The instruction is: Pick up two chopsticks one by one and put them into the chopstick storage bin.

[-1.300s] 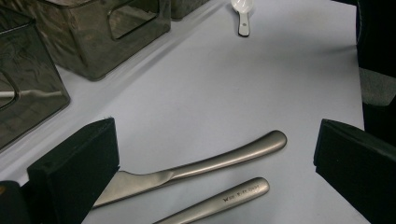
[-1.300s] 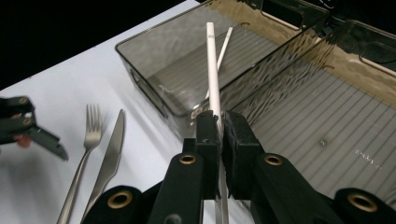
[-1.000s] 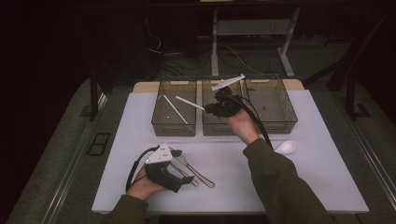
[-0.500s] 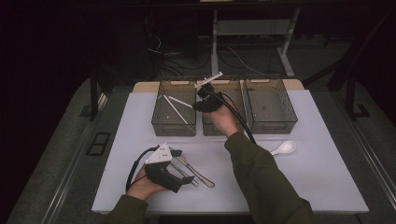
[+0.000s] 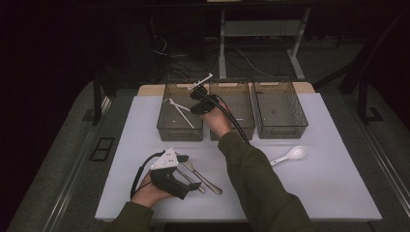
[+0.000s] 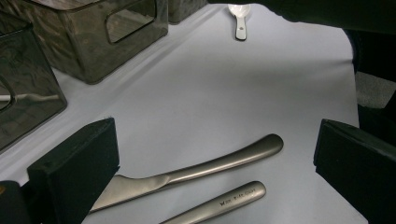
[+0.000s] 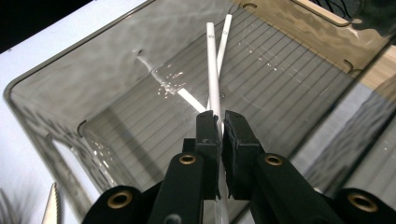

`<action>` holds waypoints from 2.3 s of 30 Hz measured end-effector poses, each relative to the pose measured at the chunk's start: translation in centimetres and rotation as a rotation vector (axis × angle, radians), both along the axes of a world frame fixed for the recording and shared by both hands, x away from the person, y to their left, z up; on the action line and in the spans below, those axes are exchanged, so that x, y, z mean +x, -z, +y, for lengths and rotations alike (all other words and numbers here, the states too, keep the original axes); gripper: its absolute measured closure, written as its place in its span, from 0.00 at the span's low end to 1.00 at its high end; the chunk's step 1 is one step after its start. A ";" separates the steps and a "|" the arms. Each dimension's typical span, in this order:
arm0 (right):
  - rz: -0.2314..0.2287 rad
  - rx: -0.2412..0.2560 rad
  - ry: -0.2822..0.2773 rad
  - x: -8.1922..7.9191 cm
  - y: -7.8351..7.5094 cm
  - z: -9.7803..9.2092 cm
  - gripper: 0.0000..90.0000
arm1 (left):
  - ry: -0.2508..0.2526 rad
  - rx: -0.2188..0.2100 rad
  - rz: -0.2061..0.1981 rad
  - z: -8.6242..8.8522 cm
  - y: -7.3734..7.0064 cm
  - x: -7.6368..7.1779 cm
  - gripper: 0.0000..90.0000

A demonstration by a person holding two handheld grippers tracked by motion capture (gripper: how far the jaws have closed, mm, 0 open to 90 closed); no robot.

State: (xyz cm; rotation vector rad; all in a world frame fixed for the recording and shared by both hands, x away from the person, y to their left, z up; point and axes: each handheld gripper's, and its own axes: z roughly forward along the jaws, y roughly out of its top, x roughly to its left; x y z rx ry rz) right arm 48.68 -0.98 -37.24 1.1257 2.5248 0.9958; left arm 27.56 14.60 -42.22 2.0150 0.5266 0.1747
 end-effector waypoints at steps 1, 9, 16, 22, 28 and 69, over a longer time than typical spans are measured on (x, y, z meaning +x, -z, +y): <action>0.001 -0.004 0.001 0.1 0.1 0.2 0.94 | 0.000 -0.001 0.000 0.0 0.0 0.0 0.00; 0.005 -0.015 0.026 0.7 0.9 1.7 0.94 | -0.003 -0.006 -0.005 0.0 -0.1 0.0 0.00; 0.008 -0.012 0.031 0.8 1.2 1.7 0.94 | -0.003 -0.012 -0.007 0.0 -0.1 0.0 0.00; 0.023 0.024 0.004 0.6 0.9 1.6 0.83 | -0.003 -0.010 -0.005 0.0 -0.1 0.0 0.00; 0.032 0.058 -0.021 0.0 0.1 1.2 0.69 | -0.003 -0.010 -0.007 0.0 -0.1 0.1 0.00; 0.041 0.087 -0.163 -5.3 -0.3 -4.5 1.00 | -0.005 0.004 -0.006 0.0 0.0 0.0 0.00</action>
